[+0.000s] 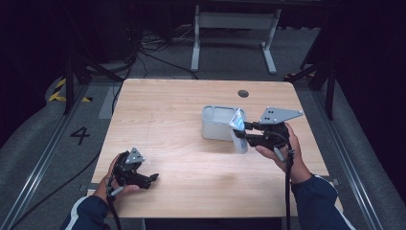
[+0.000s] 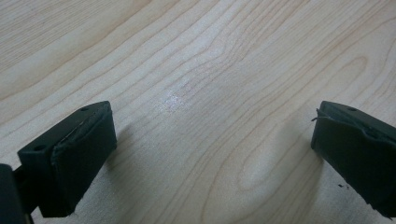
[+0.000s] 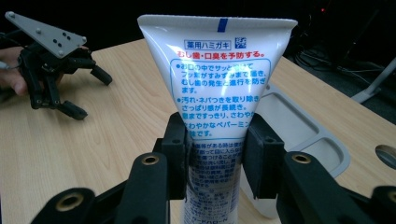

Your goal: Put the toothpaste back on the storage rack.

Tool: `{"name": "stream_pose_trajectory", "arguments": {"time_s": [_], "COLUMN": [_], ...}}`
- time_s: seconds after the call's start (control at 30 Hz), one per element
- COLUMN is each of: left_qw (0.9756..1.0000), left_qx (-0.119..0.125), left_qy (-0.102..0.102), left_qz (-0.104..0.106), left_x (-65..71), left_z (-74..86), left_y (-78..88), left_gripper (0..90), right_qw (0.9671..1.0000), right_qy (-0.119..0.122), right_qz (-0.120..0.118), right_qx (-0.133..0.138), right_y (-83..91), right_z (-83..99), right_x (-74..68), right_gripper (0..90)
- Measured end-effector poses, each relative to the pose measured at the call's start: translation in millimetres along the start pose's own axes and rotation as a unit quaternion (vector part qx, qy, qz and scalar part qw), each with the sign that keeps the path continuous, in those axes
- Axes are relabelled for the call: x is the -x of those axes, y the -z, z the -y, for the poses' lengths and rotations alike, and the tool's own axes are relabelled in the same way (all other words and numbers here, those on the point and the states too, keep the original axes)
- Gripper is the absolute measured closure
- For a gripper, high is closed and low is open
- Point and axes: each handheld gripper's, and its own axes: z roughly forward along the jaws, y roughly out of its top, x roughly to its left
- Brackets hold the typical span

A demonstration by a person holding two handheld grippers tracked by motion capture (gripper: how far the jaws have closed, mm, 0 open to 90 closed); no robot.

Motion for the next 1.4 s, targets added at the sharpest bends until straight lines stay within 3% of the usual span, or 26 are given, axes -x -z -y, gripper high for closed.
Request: {"name": "stream_pose_trajectory", "arguments": {"time_s": [0.37,1.4], "left_qw": [1.0000,1.0000], "left_qx": [0.000,0.000], "left_qy": [0.000,0.000], "left_qz": [0.000,0.001], "left_x": [0.0,0.0], "left_z": [0.0,0.0], "left_y": [0.0,-0.1], "left_gripper": [0.5,0.5], "right_qw": [0.9998,0.9989], "right_qy": [0.008,0.005], "right_qz": [0.011,0.031], "right_qx": [0.015,0.034], "right_y": [0.3,-13.2], "right_z": [-14.4,-33.9], "right_x": [5.4,27.2], "right_gripper": [65.8,65.3]}}
